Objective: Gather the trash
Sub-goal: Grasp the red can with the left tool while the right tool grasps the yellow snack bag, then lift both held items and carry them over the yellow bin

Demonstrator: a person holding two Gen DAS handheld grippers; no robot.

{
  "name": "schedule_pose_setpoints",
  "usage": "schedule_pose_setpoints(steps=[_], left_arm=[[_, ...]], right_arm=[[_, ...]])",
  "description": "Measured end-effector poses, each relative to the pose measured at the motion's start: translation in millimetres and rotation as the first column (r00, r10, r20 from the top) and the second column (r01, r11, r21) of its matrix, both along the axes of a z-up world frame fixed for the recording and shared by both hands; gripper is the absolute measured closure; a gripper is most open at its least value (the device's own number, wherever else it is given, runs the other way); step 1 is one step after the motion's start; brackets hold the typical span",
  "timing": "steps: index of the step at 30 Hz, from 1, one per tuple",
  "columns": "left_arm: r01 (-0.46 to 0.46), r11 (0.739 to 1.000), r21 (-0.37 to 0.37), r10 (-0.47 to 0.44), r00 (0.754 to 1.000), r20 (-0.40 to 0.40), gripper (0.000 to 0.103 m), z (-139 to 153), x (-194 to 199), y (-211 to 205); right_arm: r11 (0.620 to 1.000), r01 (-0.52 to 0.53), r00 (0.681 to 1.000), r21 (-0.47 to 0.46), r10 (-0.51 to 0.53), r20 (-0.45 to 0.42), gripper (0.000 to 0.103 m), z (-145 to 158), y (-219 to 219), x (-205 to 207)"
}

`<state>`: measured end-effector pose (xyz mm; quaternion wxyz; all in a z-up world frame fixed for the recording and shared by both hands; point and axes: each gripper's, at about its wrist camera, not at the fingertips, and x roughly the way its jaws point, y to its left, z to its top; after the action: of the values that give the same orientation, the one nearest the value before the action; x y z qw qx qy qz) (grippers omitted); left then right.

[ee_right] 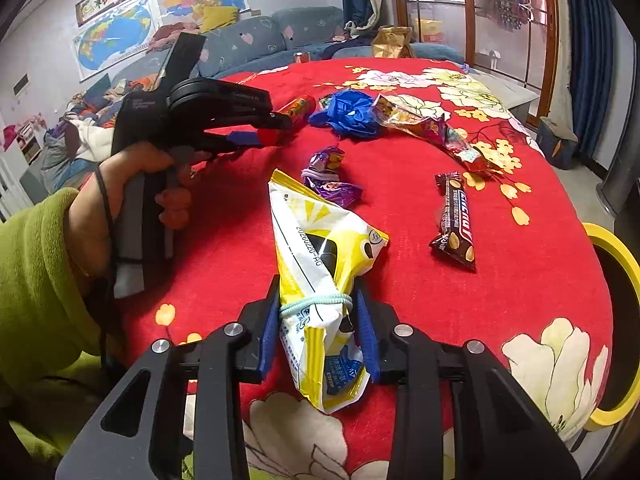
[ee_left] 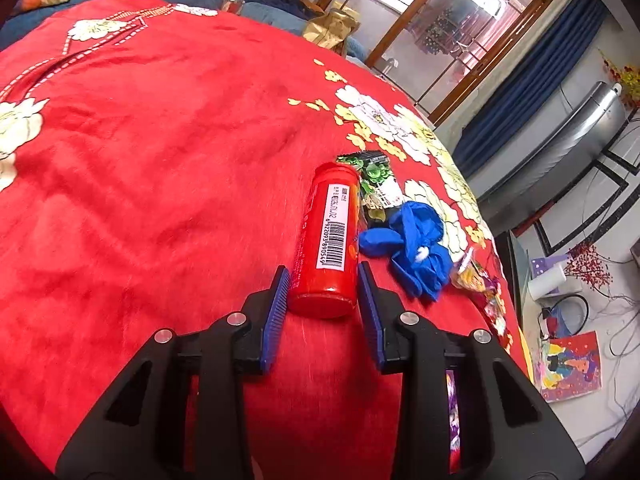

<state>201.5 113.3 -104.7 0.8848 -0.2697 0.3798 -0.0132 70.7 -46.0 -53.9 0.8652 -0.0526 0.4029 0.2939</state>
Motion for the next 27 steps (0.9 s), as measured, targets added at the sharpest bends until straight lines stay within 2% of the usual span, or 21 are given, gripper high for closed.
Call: schedule_pose_setpoints(steps=[12,27], left_arm=[[0.014,0.999,0.045,-0.017,0.999,0.051,0.077,17.8,-32.5,-1.6],[0.037,0.996,0.085,-0.050,0.988,0.146,0.079,54.9,-59.9,-10.5]], right_arm=[[1.000,-0.025,0.999,0.017,0.025,0.030,0.073,10.2,4.8,-7.1],[0.999,-0.014,0.998,0.043,0.011,0.066,0.073,25.6,0.5,-14.5]])
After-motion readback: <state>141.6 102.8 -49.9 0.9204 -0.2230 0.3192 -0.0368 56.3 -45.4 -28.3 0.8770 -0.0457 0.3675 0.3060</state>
